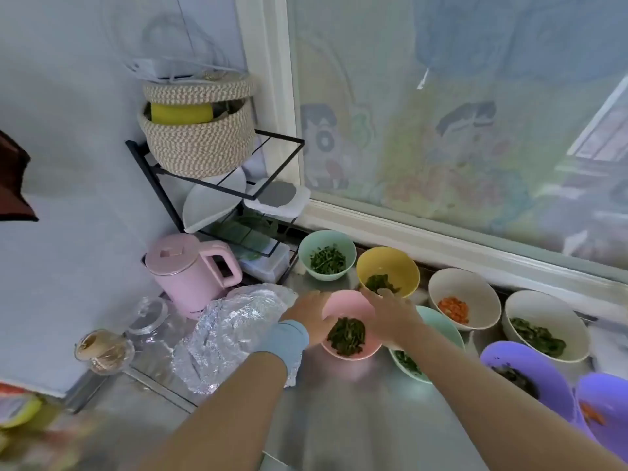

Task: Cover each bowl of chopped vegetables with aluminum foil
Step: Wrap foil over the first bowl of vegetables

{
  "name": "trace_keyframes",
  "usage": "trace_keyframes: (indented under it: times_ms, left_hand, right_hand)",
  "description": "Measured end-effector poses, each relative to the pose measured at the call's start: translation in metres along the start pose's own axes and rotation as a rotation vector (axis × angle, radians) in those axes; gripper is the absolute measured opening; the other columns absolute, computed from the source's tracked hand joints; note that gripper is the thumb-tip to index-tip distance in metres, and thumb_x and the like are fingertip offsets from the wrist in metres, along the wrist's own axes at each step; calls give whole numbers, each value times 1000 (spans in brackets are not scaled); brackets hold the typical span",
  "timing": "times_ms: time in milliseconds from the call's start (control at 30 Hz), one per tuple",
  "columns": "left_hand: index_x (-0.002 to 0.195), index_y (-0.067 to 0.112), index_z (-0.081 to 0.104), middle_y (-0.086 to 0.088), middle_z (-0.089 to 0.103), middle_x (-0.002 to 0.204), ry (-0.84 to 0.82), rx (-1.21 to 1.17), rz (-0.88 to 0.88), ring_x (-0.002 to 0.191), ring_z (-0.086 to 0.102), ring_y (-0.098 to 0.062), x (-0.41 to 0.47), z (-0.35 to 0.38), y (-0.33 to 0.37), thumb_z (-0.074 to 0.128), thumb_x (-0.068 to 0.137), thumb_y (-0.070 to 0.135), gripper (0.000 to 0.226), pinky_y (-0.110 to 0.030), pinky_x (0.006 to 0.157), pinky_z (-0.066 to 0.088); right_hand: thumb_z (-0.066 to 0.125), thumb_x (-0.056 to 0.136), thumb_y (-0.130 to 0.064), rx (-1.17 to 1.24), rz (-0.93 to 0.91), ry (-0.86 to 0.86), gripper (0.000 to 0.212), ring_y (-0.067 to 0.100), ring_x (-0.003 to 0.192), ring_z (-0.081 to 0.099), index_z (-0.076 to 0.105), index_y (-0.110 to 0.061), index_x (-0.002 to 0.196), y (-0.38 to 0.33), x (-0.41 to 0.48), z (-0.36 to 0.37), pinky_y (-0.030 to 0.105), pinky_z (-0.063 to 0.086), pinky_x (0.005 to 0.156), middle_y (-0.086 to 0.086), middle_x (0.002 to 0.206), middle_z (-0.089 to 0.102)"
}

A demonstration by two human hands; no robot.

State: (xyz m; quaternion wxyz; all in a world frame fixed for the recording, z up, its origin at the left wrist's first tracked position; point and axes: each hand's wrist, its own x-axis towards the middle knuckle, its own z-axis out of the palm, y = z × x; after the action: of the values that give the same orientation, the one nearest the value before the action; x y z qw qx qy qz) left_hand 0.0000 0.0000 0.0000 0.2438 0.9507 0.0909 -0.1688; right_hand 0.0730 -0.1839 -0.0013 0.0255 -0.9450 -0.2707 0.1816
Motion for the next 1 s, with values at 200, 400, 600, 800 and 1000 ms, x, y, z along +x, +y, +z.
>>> trace_keyframes:
  times_ms: [200, 400, 600, 800, 1000]
  left_hand:
    - [149, 28, 27, -6, 27, 155, -70, -128, -191, 135, 39, -29, 17, 22, 5, 49, 93, 33, 60, -48, 109, 38]
    - [139, 24, 41, -6, 55, 132, -5, -256, -233, 115, 56, -27, 12, 26, 16, 51, 90, 20, 50, -42, 100, 46]
    - [153, 33, 15, -3, 39, 151, -117, -184, -291, 130, 46, -31, -11, 26, 2, 47, 90, 42, 72, -46, 106, 40]
    - [109, 25, 56, -5, 65, 98, -265, -123, -266, 88, 64, -27, -27, 34, 0, 45, 83, 47, 36, -44, 82, 55]
    - [132, 28, 45, -2, 61, 114, -339, -73, -196, 98, 60, -26, -35, 35, -17, 43, 81, 56, 58, -43, 88, 51]
  right_hand:
    - [43, 93, -41, -119, -23, 18, 52, 33, 124, 46, 27, -29, 141, 21, 20, 33, 51, 33, 108, 7, 134, 51]
    - [47, 90, -36, -119, 1, 48, 60, 31, 124, 44, 26, -21, 144, 16, 21, 44, 52, 29, 108, 8, 131, 53]
    - [39, 88, -33, -205, -42, 49, 65, 31, 112, 44, 23, -13, 148, -1, 0, 53, 43, 37, 96, 11, 128, 50]
    - [46, 87, -27, -249, -59, -85, 43, 31, 114, 46, 45, -19, 130, -10, -17, 58, 43, 37, 96, 11, 123, 54]
    - [47, 89, -27, -292, -41, -126, 43, 31, 121, 45, 46, -19, 131, -18, -25, 56, 43, 36, 102, 11, 128, 53]
